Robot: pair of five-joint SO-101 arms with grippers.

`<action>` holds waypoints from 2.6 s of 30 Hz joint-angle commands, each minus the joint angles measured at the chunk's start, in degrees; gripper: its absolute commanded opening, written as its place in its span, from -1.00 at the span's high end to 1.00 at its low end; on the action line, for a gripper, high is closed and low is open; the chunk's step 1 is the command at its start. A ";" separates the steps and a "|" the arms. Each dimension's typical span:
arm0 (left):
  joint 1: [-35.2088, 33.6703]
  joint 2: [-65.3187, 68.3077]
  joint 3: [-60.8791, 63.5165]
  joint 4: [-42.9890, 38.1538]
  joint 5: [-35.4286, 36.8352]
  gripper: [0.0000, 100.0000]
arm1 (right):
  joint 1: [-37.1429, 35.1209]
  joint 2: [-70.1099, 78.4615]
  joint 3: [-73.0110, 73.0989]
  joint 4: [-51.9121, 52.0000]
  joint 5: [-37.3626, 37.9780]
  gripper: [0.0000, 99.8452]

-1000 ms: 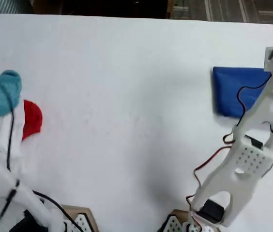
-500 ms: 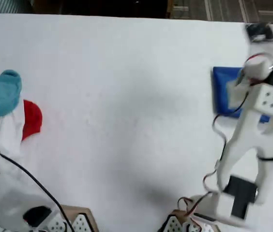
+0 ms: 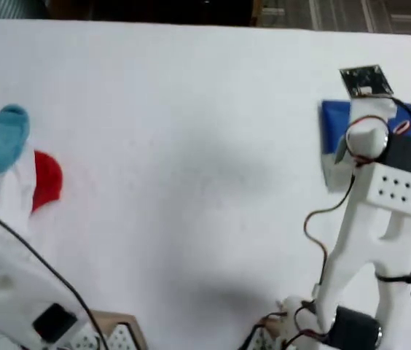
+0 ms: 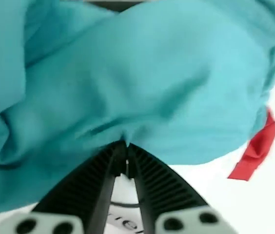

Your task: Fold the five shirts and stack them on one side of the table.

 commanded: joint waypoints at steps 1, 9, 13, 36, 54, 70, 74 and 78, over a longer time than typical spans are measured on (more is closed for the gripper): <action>6.68 -8.09 -3.12 0.88 0.35 0.95 | -0.31 -2.15 1.58 -0.84 -0.44 0.59; 26.29 -25.76 -2.51 0.88 0.62 0.95 | 1.45 -2.59 8.97 -4.26 -0.62 0.59; 38.59 -34.11 -2.51 0.79 0.35 0.95 | 4.26 -2.59 14.68 -7.96 -0.62 0.59; 31.12 -39.74 12.26 0.79 0.09 0.85 | -3.65 -2.33 19.43 -12.53 -5.19 0.57; -8.44 -39.65 71.87 -33.58 -17.32 0.70 | -43.74 19.21 -4.84 -20.18 -16.44 0.30; -30.51 -39.65 83.12 -81.23 -20.66 0.70 | -54.81 51.82 -32.88 -11.91 -16.18 0.29; -34.29 -39.82 83.12 -89.14 -17.32 0.70 | -57.36 53.32 -37.01 -11.21 -16.35 0.29; -35.16 -40.09 83.12 -89.85 -16.35 0.70 | -59.82 53.49 -38.42 -11.38 -16.00 0.29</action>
